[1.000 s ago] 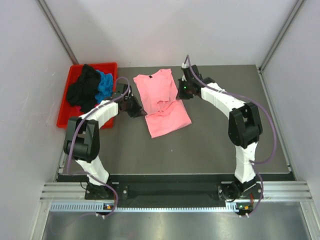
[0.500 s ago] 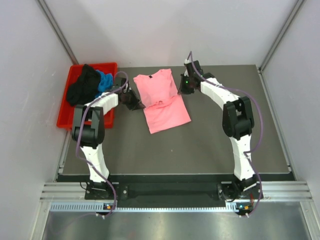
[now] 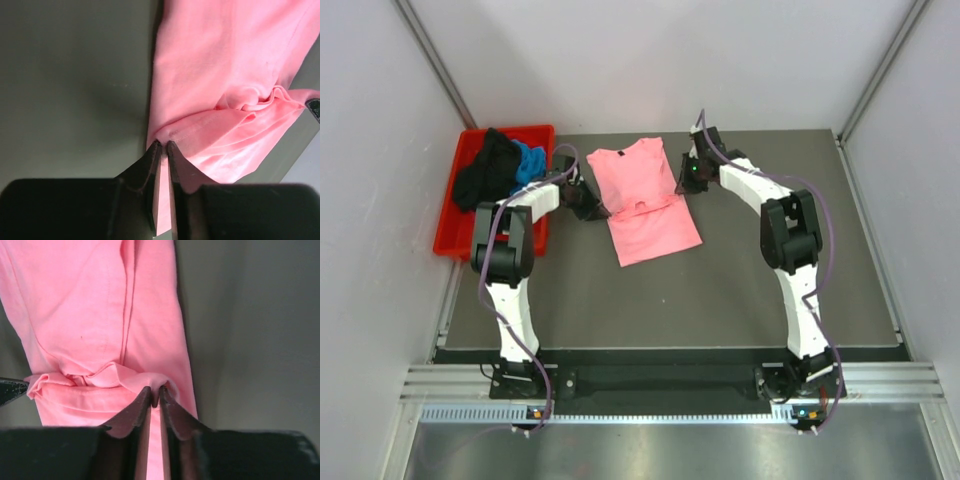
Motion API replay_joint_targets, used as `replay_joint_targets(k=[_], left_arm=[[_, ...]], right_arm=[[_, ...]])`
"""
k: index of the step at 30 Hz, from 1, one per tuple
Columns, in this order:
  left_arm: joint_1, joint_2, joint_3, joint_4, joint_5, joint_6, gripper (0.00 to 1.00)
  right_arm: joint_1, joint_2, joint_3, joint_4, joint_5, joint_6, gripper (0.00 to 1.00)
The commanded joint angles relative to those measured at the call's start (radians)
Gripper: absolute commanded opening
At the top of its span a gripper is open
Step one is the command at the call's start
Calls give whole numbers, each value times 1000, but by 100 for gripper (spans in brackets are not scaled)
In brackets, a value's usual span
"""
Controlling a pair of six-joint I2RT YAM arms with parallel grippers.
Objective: Fold and stack the t-shirts
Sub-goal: Fold the tshirt
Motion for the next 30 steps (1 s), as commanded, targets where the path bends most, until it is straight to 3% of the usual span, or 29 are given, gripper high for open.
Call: replay_joint_targets(k=[1, 5, 8, 12, 19, 30], left_arm=[[15, -11, 42, -15, -33, 9, 17], [14, -50, 94, -96, -101, 97, 35], [14, -102, 111, -166, -211, 145, 38], [-14, -174, 56, -152, -187, 174, 36], [-110, -162, -13, -129, -113, 182, 24], [-170, -78, 15, -127, -207, 157, 21]], right_arm=[[-26, 17, 72, 50, -13, 13, 16], [-32, -2, 70, 54, -15, 13, 24], [-37, -49, 40, 57, 2, 8, 31], [-31, -108, -25, 73, 15, 24, 34], [1, -150, -111, 104, 21, 30, 24], [5, -181, -155, 115, 53, 21, 22]])
